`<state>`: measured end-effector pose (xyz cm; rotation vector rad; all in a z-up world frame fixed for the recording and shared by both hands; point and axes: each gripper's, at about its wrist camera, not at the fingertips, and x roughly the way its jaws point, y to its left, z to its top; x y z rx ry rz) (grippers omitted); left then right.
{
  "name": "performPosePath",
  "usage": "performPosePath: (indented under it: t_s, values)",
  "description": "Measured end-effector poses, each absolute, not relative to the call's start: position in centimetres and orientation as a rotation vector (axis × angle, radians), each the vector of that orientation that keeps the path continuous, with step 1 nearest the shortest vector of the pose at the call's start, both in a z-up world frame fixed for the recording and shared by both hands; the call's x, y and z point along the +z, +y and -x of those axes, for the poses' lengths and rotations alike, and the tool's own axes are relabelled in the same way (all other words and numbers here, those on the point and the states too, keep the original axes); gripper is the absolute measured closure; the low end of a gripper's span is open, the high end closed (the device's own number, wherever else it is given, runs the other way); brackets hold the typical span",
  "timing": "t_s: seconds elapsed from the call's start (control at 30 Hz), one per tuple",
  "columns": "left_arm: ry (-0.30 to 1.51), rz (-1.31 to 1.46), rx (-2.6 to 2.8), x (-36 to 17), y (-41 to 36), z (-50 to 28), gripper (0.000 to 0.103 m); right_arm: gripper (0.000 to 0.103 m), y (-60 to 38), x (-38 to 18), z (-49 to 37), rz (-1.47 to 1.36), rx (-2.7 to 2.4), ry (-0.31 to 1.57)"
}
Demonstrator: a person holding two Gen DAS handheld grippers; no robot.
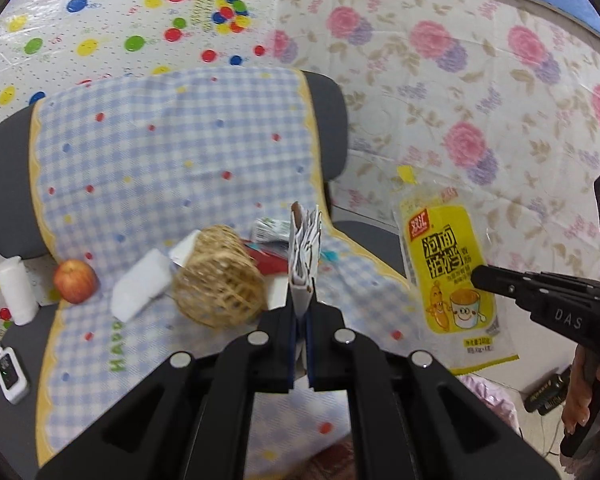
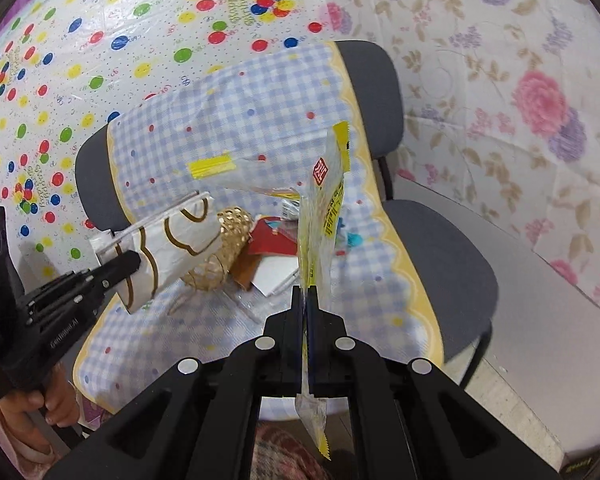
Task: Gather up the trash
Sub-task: 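Carry wrapper and paper to the pink bin and open both tools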
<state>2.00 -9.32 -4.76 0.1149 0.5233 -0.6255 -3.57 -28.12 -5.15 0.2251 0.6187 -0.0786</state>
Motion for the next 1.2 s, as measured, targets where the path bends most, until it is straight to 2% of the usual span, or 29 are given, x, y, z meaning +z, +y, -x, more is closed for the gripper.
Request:
performPosePath:
  t_s: [0.2,0.6,0.97,1.2]
  values:
    - [0.514,-0.154,-0.696,-6.6,-11.2,2.5,0.102,0.101,-29.3,-6.1,9.9,-0.226,-0.163,0.623]
    - [0.648,-0.229,-0.983,-11.1,-17.3,9.4,0.101,0.101,-31.2,-9.7,20.9,-0.283,-0.392,0.715]
    - [0.771,-0.313,-1.092,-14.6,-22.9,11.1,0.101,0.101,-34.3,-13.6,24.1,-0.367,-0.465,0.792]
    - [0.769,-0.316,-1.094,-15.5,-24.4,11.0,0.099,0.096,-36.5,-15.8,23.6,-0.391,-0.492,0.816]
